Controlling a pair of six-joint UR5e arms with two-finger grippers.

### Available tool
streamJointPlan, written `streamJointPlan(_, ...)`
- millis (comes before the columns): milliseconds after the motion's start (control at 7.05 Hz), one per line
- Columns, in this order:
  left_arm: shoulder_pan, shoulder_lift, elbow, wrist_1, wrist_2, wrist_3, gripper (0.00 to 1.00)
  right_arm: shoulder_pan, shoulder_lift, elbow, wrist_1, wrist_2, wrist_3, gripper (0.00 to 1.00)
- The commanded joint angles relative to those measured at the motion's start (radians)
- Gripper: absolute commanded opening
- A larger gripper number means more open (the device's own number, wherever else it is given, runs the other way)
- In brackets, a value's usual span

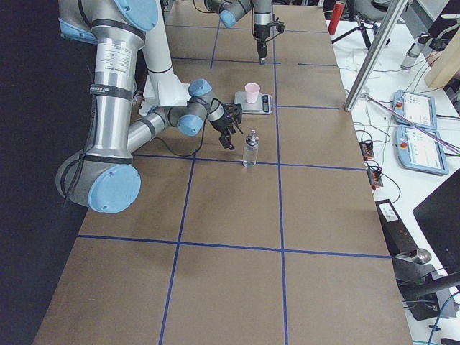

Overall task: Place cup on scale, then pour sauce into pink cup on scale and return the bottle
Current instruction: 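Raise the left gripper away from the cup while the right gripper approaches the glass bottle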

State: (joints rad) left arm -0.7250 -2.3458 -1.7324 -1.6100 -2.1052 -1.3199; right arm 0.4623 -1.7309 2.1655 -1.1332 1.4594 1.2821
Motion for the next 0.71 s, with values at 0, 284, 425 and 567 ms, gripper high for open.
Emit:
streamJointPlan(0, -0.01, 0.017, 0.0, -0.004, 0.001, 0.005, 0.53, -0.037, -0.001, -0.01, 0.001, -0.174, 0.017, 1.0)
streamJointPlan(284, -0.027, 0.049, 0.0, -0.013, 0.005, 0.037, 0.54, -0.124, -0.003, -0.022, 0.001, -0.353, 0.123, 1.0)
streamJointPlan(425, -0.036, 0.059, 0.002, -0.011, 0.007, 0.063, 0.54, -0.143, -0.004, -0.036, 0.001, -0.399, 0.128, 1.0)
streamJointPlan(567, -0.039, 0.06, 0.002, -0.013, 0.025, 0.065, 0.54, -0.169, -0.006, -0.061, 0.003, -0.478, 0.144, 1.0)
